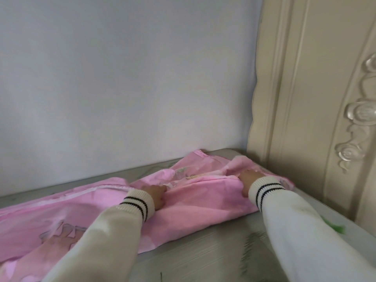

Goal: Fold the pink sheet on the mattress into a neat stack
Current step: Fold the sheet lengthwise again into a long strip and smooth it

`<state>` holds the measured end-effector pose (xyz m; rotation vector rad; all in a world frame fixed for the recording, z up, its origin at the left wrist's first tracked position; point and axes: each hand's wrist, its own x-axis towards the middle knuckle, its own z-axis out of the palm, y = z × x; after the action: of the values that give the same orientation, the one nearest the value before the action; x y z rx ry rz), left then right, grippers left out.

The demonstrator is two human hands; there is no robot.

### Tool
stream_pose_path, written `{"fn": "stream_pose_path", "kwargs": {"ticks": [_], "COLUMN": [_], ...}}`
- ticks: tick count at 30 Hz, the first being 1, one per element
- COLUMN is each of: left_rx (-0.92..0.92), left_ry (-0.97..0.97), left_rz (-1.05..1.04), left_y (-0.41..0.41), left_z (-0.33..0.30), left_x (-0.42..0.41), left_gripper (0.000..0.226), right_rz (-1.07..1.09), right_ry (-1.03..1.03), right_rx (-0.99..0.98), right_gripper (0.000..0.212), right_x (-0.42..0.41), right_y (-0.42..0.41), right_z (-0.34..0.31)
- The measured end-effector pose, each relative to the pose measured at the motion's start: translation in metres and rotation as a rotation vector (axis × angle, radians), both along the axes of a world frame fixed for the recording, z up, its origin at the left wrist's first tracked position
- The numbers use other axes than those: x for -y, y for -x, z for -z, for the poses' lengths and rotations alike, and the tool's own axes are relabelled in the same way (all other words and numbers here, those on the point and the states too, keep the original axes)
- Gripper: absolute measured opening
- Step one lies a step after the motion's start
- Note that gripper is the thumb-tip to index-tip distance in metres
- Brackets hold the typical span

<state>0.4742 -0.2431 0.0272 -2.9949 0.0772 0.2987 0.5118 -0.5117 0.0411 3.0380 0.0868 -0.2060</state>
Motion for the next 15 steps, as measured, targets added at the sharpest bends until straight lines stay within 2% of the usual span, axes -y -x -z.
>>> {"fn": "stream_pose_path", "kwargs": {"ticks": [3, 7, 10, 15], "left_rx": [0.100, 0.172, 0.228, 0.390], "left_ry": [0.055, 0.210, 0.265, 0.247], "left_rz": [0.031, 0.015, -0.052, -0.097], "left_y": [0.000, -0.008, -0.015, -0.021], "left_z": [-0.003, -0.013, -0.030, -0.058], "left_x": [-0.002, -0.011, -0.014, -0.019], "left_gripper": [0.035, 0.039, 0.032, 0.026], "right_rz": [0.009, 0.036, 0.071, 0.104], "right_ry": [-0.061, 0.043, 0.063, 0.084], "right_rx": [0.139, 0.281, 0.421, 0.586], "right_gripper": [0.036, 0.038, 0.032, 0.036], "right_x": [0.001, -0.001, -0.004, -0.019], "right_y": [-0.002, -0.010, -0.017, -0.032], "right_z": [-0.009, -0.026, -0.040, -0.057]}}
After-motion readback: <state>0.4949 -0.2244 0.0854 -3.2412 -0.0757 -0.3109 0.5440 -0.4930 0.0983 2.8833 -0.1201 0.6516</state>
